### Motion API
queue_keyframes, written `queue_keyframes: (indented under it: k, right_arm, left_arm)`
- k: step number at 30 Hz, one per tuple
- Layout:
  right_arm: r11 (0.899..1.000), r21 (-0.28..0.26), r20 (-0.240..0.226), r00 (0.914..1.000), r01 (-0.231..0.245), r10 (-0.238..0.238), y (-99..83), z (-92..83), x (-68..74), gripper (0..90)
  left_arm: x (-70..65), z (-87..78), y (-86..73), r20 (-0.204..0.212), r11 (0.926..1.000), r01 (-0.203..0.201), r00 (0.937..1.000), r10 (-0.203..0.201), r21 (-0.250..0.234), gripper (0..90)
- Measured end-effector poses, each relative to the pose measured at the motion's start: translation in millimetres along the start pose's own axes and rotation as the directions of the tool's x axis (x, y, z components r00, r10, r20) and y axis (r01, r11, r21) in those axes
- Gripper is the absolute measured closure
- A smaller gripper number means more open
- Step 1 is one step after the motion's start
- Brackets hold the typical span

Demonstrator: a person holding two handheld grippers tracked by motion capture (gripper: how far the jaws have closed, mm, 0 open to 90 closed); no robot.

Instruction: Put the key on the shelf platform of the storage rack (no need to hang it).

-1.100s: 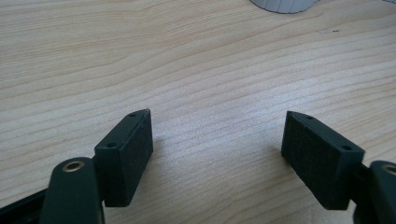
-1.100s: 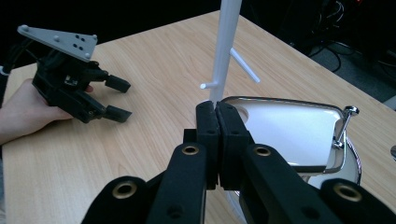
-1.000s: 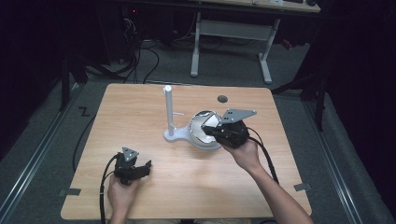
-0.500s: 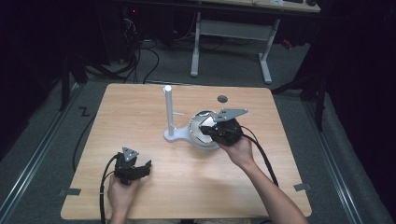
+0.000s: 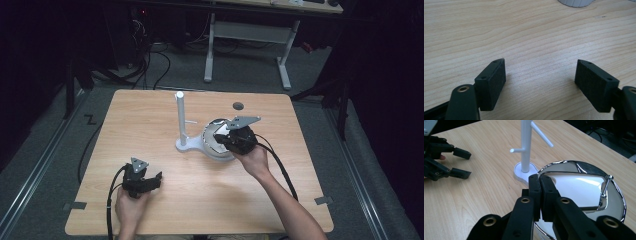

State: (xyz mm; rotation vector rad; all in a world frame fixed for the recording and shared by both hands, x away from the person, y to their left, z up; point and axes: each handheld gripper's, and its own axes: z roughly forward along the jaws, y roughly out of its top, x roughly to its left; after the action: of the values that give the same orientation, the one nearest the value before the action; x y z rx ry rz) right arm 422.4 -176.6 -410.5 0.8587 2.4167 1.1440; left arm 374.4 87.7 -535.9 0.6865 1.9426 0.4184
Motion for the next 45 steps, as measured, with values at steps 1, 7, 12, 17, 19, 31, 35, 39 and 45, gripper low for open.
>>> queue_keyframes:
  k: [1,7,12,17,19,31,35,39,45]
  right_arm:
    - [1.000,0.004,0.002,1.0000,-0.002,0.002,-0.3,0.8,-1.0,89.0]
    - [0.999,0.032,0.025,0.9995,-0.021,0.020,-4.3,9.4,-10.1,89.0]
    - [0.998,0.044,0.037,0.9987,-0.036,0.034,-7.7,13.4,-15.3,88.9]
    - [0.997,0.056,0.041,0.9978,-0.053,0.051,-11.6,19.3,-19.8,88.4]
    - [0.996,0.066,0.044,0.9971,-0.065,0.062,-14.5,24.2,-21.8,88.2]
    - [0.990,0.078,0.046,0.9924,-0.117,0.114,-27.2,35.5,-30.2,87.3]
    - [0.987,0.094,0.048,0.9909,-0.130,0.126,-32.9,39.5,-32.2,87.4]
    - [0.988,0.087,0.051,0.9910,-0.128,0.124,-32.1,39.7,-31.4,86.3]
    - [0.986,0.072,0.054,0.9879,-0.149,0.146,-33.1,39.6,-33.3,74.6]
  left_arm:
    - [0.0,0.0,-0.1,0.001,1.0000,-0.001,1.0000,0.001,0.001,25.2]
    - [-0.1,0.0,0.0,0.000,1.0000,0.001,1.0000,-0.001,0.000,25.3]
    - [0.0,0.0,0.1,0.000,1.0000,0.001,1.0000,-0.001,0.000,25.2]
    - [0.3,0.1,0.1,0.003,1.0000,-0.004,1.0000,0.004,0.000,25.2]
    - [0.4,0.1,0.2,0.005,1.0000,-0.006,1.0000,0.006,0.000,25.2]
    - [-0.1,0.0,-0.1,0.001,1.0000,0.000,1.0000,0.000,0.000,25.3]
    - [-0.1,0.0,-0.2,0.001,1.0000,0.000,1.0000,0.000,0.001,25.3]
    - [0.4,0.2,-0.2,0.005,1.0000,-0.009,1.0000,0.009,0.000,25.3]
    - [0.1,0.0,-0.1,0.001,1.0000,-0.002,1.0000,0.002,0.001,25.2]
